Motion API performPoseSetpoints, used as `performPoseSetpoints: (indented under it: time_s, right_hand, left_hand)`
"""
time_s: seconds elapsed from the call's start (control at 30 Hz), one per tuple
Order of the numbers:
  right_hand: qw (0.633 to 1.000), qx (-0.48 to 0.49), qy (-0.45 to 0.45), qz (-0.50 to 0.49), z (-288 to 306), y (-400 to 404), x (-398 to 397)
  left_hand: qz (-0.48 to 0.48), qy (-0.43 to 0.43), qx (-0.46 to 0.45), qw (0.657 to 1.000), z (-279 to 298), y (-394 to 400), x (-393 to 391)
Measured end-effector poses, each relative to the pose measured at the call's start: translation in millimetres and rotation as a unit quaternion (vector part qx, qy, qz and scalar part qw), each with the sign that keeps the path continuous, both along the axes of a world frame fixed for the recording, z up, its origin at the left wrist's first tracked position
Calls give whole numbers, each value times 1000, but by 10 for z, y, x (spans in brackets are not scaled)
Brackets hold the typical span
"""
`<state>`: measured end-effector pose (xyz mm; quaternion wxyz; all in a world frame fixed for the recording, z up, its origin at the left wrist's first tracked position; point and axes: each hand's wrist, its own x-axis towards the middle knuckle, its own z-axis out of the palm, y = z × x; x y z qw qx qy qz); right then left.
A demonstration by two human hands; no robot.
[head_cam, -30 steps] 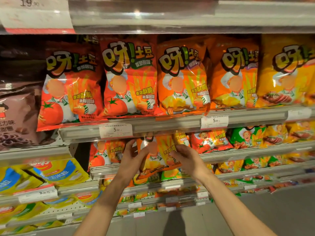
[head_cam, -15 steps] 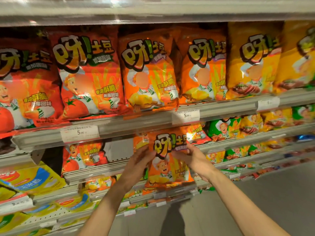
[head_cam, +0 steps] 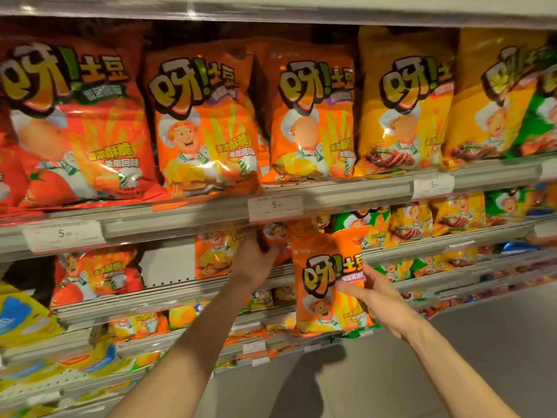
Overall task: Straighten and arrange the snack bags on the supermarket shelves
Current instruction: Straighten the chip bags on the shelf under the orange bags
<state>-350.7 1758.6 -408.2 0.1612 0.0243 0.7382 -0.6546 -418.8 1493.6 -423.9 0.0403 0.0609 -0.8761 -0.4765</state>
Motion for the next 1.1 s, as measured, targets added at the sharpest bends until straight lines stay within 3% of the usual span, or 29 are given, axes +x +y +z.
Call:
performPoseSetpoints:
  time_s: [0.27, 0.57, 0.77, 1.1]
  right_hand:
    - [1000, 1, 12, 1, 68, 165, 22]
    - [1000, -17, 16, -3, 94, 118, 23]
    - [999, -18, 17, -24, 112, 93, 44]
    - [996, -30, 8, -79, 37, 57, 59]
  left_hand:
    - [70, 39, 32, 996, -14, 170, -82]
    - [74, 86, 74, 991, 113, 152, 32]
    - [82, 102, 172, 976, 153, 107, -4]
    - [81, 85, 169, 978, 52, -62, 157]
